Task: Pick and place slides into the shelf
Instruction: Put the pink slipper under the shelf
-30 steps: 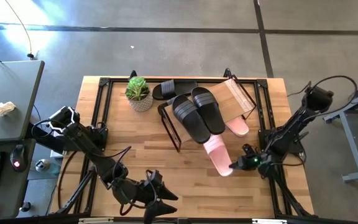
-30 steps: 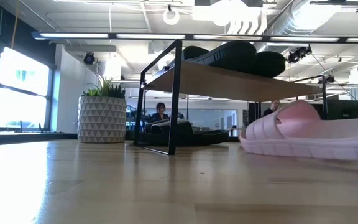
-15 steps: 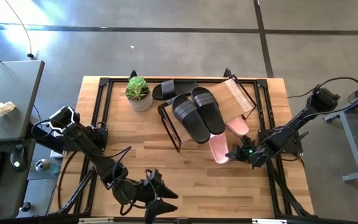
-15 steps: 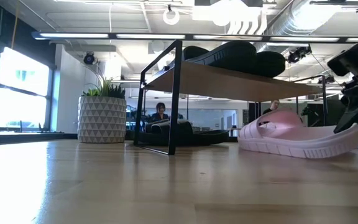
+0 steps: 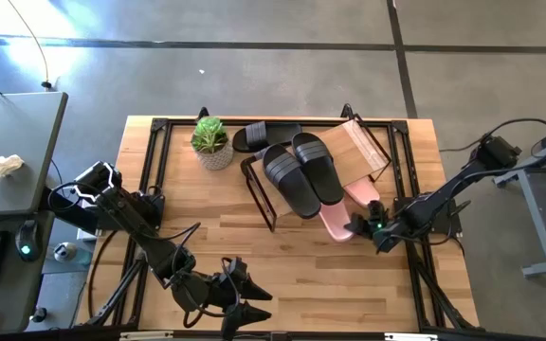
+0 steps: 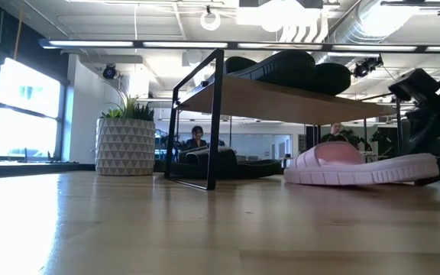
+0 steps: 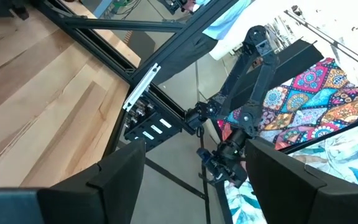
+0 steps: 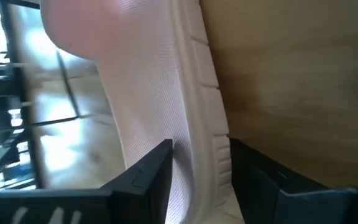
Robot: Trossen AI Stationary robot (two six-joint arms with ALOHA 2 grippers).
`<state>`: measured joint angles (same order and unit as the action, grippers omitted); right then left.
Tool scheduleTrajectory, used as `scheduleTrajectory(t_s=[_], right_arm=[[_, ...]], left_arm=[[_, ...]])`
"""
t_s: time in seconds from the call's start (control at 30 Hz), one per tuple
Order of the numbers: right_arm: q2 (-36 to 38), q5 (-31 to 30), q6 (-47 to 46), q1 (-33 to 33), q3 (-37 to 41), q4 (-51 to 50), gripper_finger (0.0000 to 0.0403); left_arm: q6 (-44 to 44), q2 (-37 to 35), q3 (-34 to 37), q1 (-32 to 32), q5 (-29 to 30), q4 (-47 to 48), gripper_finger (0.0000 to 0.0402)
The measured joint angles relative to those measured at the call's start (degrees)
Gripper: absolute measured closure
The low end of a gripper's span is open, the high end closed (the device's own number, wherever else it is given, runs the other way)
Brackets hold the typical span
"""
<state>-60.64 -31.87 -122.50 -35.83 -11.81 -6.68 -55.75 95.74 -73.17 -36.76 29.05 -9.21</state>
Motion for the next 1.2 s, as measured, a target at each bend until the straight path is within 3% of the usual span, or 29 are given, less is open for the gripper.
scheduleTrajectory(t_s=[0.33,0.5,0.63,0.83,0.9,1.0,1.2], right_arm=[[-0.02,6.56,6.25,-0.06,-20.97,-41.88,0.0261],[-0.45,5.47,16.8,-1.69,-33.13,-54.26,0.0265],[-3.31,1.67,27.34,-5.43,-42.39,-56.98,0.0299],[-12.92,-0.01,43.38,-13.51,-51.55,-54.7,0.0389],[-16.52,-0.12,42.46,-16.36,-51.87,-51.79,0.0396],[-22.17,0.45,32.78,-19.63,-50.98,-46.0,0.0384],[-34.42,1.89,30.7,-21.44,-49.47,-42.67,0.0399]], left_arm=[[0.25,0.0,0.0,0.01,0.14,0.38,0.0142],[1.46,0.0,0.0,0.01,0.18,0.27,0.0142],[2.59,0.0,0.0,0.01,0.12,0.33,0.0142],[4.44,0.0,0.0,0.01,-2.36,0.2,0.0142],[4.79,0.0,0.0,0.01,-2.5,0.26,0.0142],[5.07,0.0,0.0,0.01,-2.71,0.28,0.0142],[6.65,0.0,0.02,0.01,-2.85,0.27,0.0142]])
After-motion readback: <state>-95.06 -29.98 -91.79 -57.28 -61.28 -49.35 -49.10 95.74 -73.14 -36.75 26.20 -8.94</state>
